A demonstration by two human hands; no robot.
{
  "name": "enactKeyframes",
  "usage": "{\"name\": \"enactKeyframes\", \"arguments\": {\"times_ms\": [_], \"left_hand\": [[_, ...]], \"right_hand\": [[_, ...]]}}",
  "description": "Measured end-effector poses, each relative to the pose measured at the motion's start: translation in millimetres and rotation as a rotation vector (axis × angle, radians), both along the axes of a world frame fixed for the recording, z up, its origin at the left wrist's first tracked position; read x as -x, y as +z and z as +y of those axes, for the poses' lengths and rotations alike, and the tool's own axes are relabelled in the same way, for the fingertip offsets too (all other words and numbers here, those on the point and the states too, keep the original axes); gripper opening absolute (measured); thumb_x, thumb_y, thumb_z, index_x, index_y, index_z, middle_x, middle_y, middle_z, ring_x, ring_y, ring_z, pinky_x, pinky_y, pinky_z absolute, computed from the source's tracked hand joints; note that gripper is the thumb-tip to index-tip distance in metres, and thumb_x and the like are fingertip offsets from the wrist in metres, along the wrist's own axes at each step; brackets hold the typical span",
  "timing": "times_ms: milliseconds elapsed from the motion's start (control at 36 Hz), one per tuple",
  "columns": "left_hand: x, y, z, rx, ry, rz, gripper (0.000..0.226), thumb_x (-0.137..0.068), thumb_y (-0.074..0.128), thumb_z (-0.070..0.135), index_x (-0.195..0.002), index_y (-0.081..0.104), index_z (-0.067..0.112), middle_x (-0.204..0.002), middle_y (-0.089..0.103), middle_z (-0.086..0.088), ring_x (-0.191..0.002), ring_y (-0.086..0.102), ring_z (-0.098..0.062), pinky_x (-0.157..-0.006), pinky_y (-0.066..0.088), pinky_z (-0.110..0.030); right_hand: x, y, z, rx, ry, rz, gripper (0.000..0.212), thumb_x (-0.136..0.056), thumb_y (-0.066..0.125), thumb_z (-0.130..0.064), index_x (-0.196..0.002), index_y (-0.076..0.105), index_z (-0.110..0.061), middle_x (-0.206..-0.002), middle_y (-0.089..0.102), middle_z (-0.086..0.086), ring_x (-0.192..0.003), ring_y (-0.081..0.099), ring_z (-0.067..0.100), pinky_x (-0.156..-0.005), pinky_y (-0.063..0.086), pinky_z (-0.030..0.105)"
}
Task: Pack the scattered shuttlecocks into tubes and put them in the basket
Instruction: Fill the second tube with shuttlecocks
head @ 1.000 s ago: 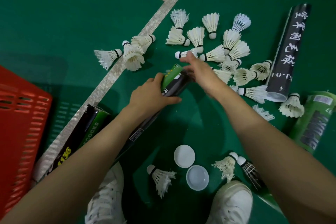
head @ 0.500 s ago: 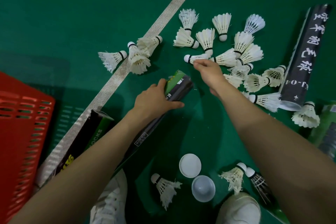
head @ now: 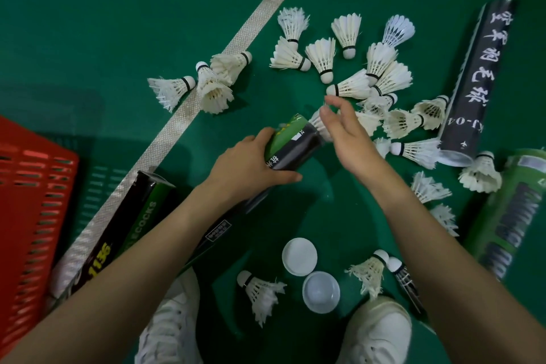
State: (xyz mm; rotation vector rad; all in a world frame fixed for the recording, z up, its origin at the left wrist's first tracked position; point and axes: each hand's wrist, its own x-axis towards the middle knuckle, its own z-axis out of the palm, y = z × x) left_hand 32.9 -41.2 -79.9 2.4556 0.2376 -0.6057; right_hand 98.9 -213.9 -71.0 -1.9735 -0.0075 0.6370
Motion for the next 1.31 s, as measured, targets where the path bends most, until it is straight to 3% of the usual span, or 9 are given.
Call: {"name": "enactKeyframes", "arguments": {"times_ms": [167, 333, 444, 583, 667, 778, 1028, 1167, 1306], "left_hand": [[18, 5, -10, -0.020, -0.096, -0.027, 0.088, -0.063, 0.070, 0.072, -0.135, 0.036, 0.035, -0.124, 0.056, 0.002, -0.110, 0.057, -0.025, -0.086, 0.048, -0.036], [39, 3, -17, -0.038, -0.068, -0.047, 0.092, -0.063, 0.068, 0.073, -0.139, 0.033, 0.036, -0.128, 0.055, 0.003, -0.111, 0.058, -0.025, -0.088, 0.049, -0.038], [50, -1, -11, -0.119, -0.102, 0.038, 0.094, -0.064, 0.069, 0.073, -0.140, 0.032, 0.033, -0.126, 0.055, -0.002, -0.110, 0.058, -0.028, -0.086, 0.048, -0.037], [73, -4, 8, -0.203, -0.083, 0.118, 0.092, -0.067, 0.068, 0.071, -0.140, 0.033, 0.028, -0.126, 0.054, -0.006, -0.109, 0.057, -0.032, -0.084, 0.047, -0.038], [86, -7, 17, -0.247, -0.080, 0.168, 0.092, -0.068, 0.068, 0.070, -0.140, 0.030, 0.026, -0.127, 0.053, -0.008, -0.108, 0.058, -0.034, -0.083, 0.047, -0.039], [106, -10, 22, -0.288, -0.105, 0.200, 0.093, -0.069, 0.069, 0.068, -0.141, 0.027, 0.025, -0.126, 0.052, -0.010, -0.107, 0.058, -0.036, -0.080, 0.046, -0.040], [114, -11, 26, -0.311, -0.086, 0.217, 0.094, -0.069, 0.070, 0.067, -0.141, 0.029, 0.023, -0.126, 0.052, -0.012, -0.109, 0.058, -0.038, -0.080, 0.045, -0.039], [114, -10, 27, -0.295, -0.074, 0.219, 0.092, -0.068, 0.071, 0.067, -0.139, 0.031, 0.023, -0.126, 0.053, -0.012, -0.109, 0.058, -0.038, -0.081, 0.045, -0.040], [112, -9, 30, -0.264, -0.052, 0.217, 0.091, -0.066, 0.070, 0.069, -0.137, 0.034, 0.025, -0.124, 0.054, -0.010, -0.107, 0.058, -0.037, -0.082, 0.046, -0.040]], "right_hand": [[31, 17, -4, -0.062, 0.132, 0.116, 0.079, -0.079, 0.024, -0.071, -0.150, 0.014, -0.038, -0.154, 0.025, -0.012, -0.126, 0.023, -0.005, -0.108, 0.015, 0.024], [44, 11, -9, -0.145, 0.088, 0.185, 0.077, -0.082, 0.029, -0.070, -0.151, 0.013, -0.038, -0.156, 0.020, -0.015, -0.140, 0.020, 0.002, -0.115, 0.013, 0.028], [60, -8, -10, -0.047, -0.042, 0.029, 0.045, -0.097, 0.047, -0.039, -0.139, 0.040, -0.026, -0.107, 0.061, -0.009, -0.109, 0.056, 0.011, -0.092, 0.036, 0.022], [96, -34, -13, -0.013, -0.103, -0.036, 0.018, -0.095, 0.054, -0.027, -0.111, 0.048, -0.022, -0.083, 0.056, -0.007, -0.088, 0.059, 0.017, -0.076, 0.042, 0.024], [120, -43, -13, 0.034, 0.098, 0.018, 0.022, -0.092, 0.059, -0.028, -0.106, 0.046, -0.017, -0.084, 0.051, -0.005, -0.078, 0.052, 0.010, -0.073, 0.042, 0.024], [141, -44, -9, 0.193, 0.569, 0.155, 0.036, -0.085, 0.064, -0.046, -0.105, 0.054, -0.018, -0.099, 0.057, -0.001, -0.093, 0.057, 0.014, -0.081, 0.047, 0.028], [187, -54, 21, 0.587, 1.022, -0.083, 0.084, -0.075, 0.064, -0.064, -0.130, 0.035, -0.007, -0.129, 0.049, 0.012, -0.118, 0.047, 0.030, -0.093, 0.041, 0.038], [187, -56, 30, 0.546, 0.852, -0.032, 0.052, -0.084, 0.063, -0.035, -0.118, 0.036, -0.005, -0.117, 0.057, 0.016, -0.104, 0.057, 0.033, -0.071, 0.039, 0.034], [141, -40, 15, 0.428, 0.509, 0.050, 0.042, -0.079, 0.069, -0.030, -0.111, 0.049, -0.012, -0.102, 0.062, 0.009, -0.088, 0.059, 0.026, -0.071, 0.046, 0.034]]}}
